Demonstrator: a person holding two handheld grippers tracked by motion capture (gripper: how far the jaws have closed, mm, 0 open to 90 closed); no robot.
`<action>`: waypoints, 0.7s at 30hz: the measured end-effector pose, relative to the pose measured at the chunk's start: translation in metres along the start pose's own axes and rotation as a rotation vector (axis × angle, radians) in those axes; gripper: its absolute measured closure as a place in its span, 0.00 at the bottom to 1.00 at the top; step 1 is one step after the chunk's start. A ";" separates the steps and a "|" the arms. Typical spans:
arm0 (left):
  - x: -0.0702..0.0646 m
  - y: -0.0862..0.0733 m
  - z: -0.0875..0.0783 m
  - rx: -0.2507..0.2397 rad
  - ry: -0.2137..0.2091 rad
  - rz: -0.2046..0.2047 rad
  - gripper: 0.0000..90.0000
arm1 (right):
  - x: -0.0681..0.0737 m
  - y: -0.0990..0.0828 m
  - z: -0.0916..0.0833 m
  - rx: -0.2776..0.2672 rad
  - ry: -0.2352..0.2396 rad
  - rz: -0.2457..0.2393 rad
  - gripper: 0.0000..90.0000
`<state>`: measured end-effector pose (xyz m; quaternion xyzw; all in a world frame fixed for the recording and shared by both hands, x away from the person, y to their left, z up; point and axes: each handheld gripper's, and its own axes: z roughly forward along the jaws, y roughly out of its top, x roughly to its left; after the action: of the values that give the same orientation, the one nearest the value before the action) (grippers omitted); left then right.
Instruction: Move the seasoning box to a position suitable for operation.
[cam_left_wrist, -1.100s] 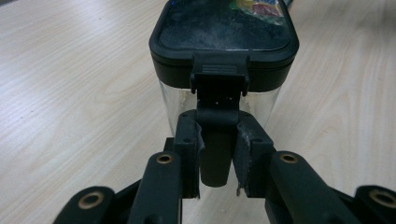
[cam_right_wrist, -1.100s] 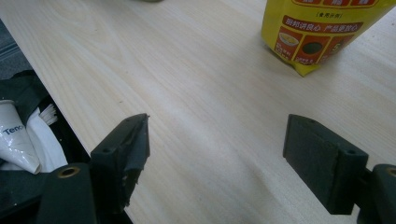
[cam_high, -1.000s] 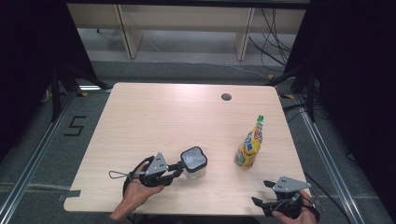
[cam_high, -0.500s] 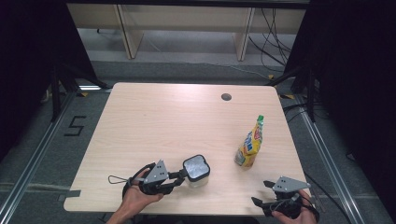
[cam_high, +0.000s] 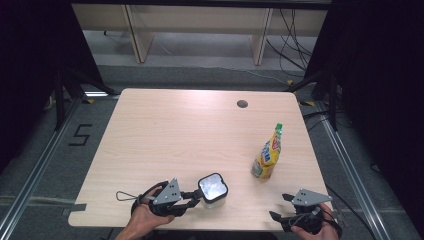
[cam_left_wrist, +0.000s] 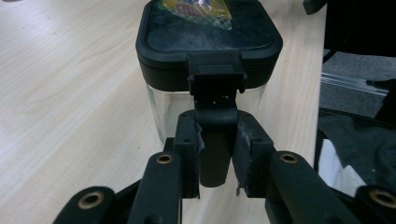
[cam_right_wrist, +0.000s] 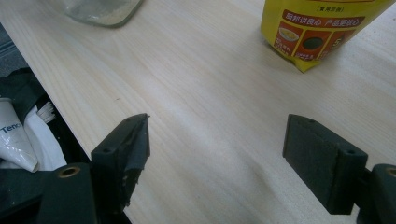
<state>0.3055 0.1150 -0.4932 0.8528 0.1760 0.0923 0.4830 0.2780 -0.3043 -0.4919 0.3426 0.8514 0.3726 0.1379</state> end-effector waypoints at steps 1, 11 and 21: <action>-0.001 0.000 0.000 0.000 -0.008 -0.006 0.80 | 0.000 0.000 0.000 0.000 -0.003 0.005 0.27; -0.001 0.002 0.000 0.027 -0.016 0.037 0.80 | 0.000 0.000 0.000 0.005 -0.006 0.002 0.27; 0.002 0.003 0.001 0.041 0.037 0.041 0.79 | 0.001 0.000 0.001 0.008 -0.009 -0.002 0.27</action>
<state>0.3085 0.1140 -0.4908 0.8642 0.1691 0.1145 0.4599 0.2775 -0.3035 -0.4924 0.3440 0.8525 0.3675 0.1407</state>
